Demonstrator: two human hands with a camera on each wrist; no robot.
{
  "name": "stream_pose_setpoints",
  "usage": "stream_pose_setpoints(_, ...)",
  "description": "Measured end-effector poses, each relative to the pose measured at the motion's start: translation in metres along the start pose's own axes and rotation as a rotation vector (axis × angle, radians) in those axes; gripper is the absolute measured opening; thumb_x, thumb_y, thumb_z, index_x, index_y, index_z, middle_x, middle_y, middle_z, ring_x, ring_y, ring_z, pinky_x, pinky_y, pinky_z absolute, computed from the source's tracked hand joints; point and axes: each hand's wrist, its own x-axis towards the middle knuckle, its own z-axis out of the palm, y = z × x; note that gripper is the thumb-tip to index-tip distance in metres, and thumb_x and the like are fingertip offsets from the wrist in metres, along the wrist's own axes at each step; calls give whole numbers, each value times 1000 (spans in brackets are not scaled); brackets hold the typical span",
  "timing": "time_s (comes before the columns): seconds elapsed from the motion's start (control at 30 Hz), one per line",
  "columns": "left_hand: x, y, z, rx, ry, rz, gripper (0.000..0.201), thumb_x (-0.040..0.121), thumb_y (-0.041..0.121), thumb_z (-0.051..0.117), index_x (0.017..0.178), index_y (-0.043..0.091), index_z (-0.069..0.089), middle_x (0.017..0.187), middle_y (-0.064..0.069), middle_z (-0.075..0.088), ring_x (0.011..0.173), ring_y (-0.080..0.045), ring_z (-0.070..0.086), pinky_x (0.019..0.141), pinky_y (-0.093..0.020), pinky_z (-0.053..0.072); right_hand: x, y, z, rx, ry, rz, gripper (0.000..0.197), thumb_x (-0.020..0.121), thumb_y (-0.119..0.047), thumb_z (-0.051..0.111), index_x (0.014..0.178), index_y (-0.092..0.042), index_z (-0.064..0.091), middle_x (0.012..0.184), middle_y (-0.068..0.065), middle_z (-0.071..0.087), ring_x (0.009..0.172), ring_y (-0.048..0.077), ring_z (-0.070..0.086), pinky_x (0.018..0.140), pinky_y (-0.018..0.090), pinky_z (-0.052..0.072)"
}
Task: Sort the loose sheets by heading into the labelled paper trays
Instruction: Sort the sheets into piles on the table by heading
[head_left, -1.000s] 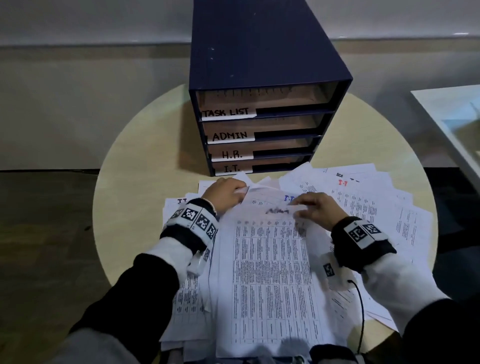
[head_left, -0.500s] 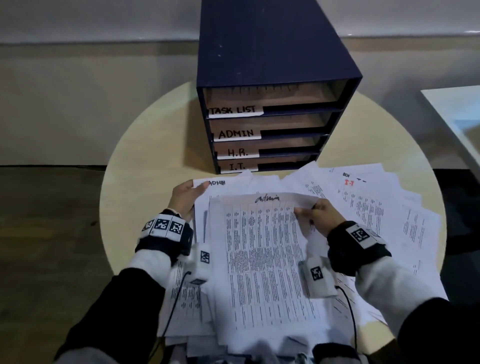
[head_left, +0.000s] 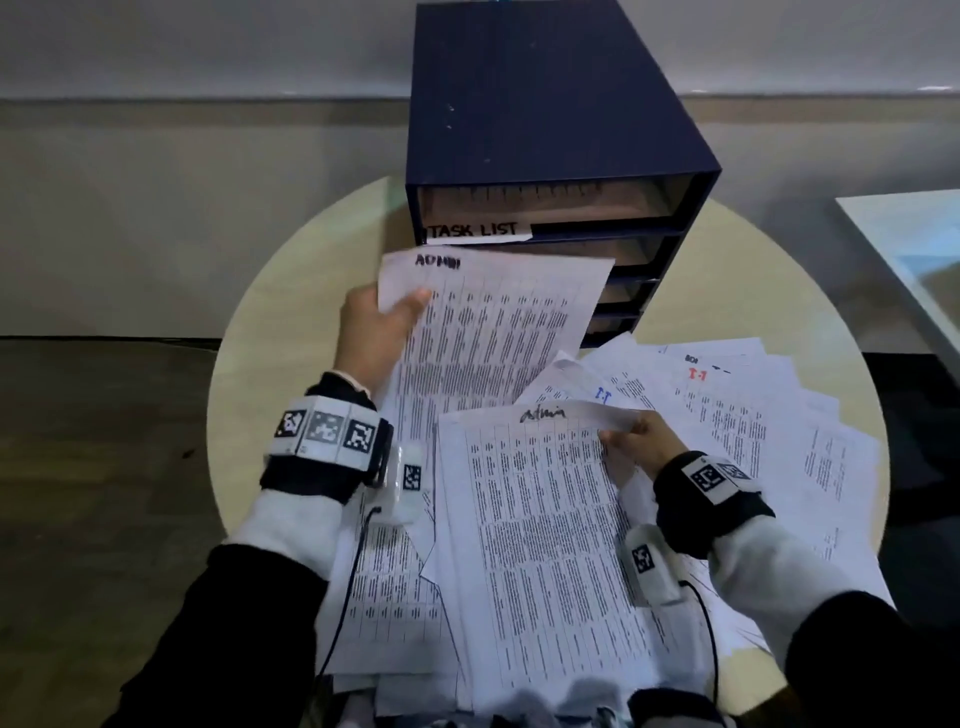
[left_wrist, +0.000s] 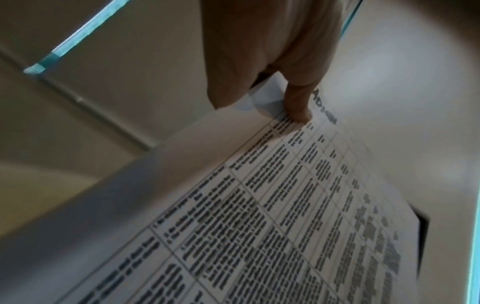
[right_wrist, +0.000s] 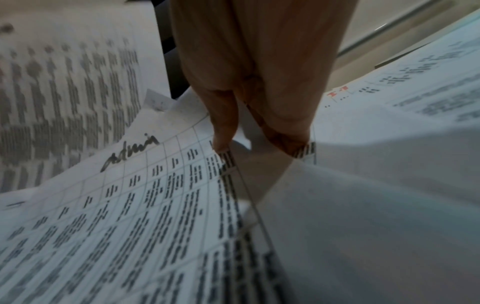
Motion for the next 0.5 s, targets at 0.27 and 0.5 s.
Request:
stream_pose_setpoints(0.27, -3, 61, -15, -11, -104, 284, 12, 90, 10, 56, 89, 18, 65, 72, 17, 69, 73, 1, 69, 65, -15, 53, -19, -36, -7, 137, -46, -223, 33, 84, 10, 53, 72, -17, 66, 59, -13, 67, 56, -3, 57, 61, 21, 41)
stream_pose_setpoints(0.5, -16, 47, -8, -137, -149, 319, 8, 86, 7, 62, 84, 13, 67, 71, 14, 72, 70, -5, 69, 67, -22, 55, -41, -127, -31, 544, 42, -546, 18, 59, -37, 76, 65, -20, 74, 69, -10, 70, 69, 7, 65, 70, 23, 51)
